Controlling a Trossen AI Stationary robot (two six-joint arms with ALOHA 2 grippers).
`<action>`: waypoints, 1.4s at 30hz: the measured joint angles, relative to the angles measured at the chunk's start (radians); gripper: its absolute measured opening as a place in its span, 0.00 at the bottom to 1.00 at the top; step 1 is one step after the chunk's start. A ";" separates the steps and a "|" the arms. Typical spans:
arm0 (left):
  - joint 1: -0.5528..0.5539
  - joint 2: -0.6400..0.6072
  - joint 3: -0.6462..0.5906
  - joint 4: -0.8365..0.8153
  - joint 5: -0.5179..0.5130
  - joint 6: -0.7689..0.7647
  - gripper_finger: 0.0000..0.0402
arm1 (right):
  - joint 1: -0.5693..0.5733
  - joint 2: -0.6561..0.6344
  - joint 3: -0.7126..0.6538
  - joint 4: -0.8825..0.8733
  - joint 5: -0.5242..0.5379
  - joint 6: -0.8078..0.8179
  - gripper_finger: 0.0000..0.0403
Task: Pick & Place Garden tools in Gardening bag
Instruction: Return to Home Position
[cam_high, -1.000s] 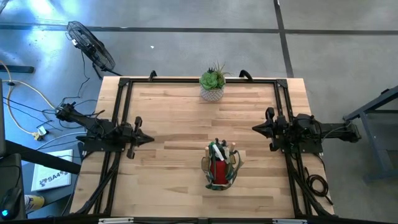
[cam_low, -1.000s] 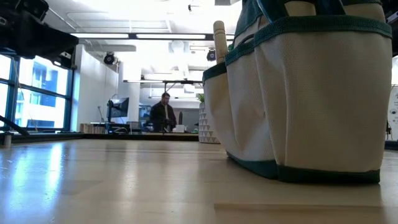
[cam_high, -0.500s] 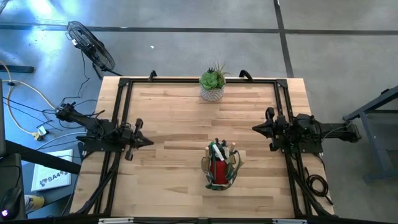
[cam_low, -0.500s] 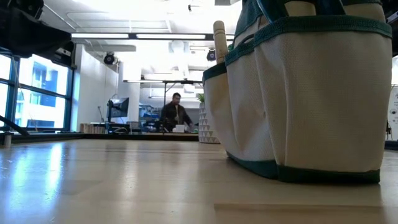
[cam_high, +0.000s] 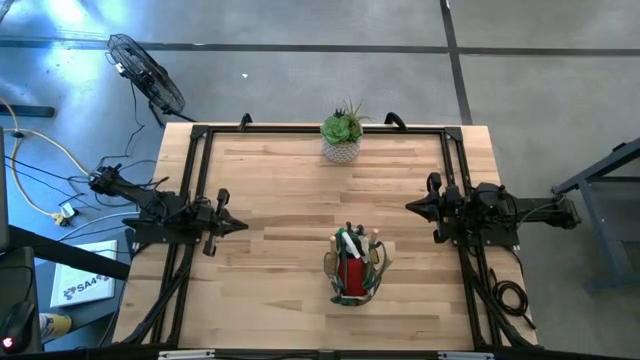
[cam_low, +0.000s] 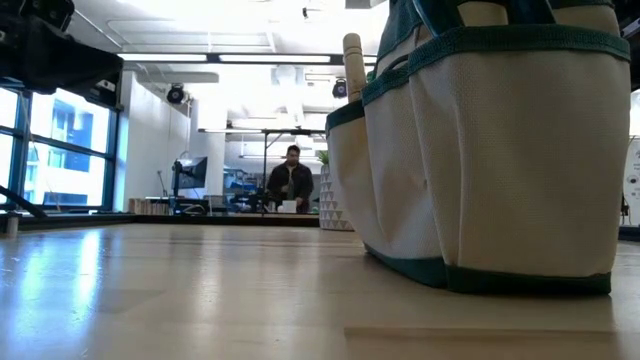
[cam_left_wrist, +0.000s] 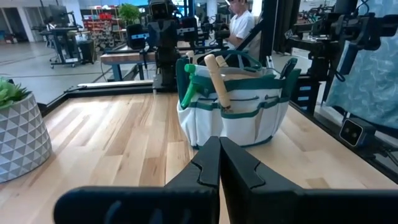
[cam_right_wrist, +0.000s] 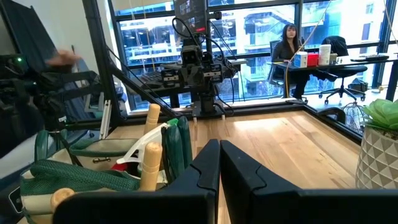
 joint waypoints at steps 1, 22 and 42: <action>0.000 0.000 0.000 0.000 0.000 0.000 0.00 | 0.000 0.000 0.000 0.000 0.000 0.000 0.01; 0.397 -0.005 0.000 -0.033 0.457 -0.088 0.00 | 0.000 0.000 0.000 0.000 0.000 0.000 0.01; 0.432 -0.005 -0.050 0.080 0.473 -0.095 0.00 | 0.000 0.000 0.000 0.000 0.000 0.000 0.01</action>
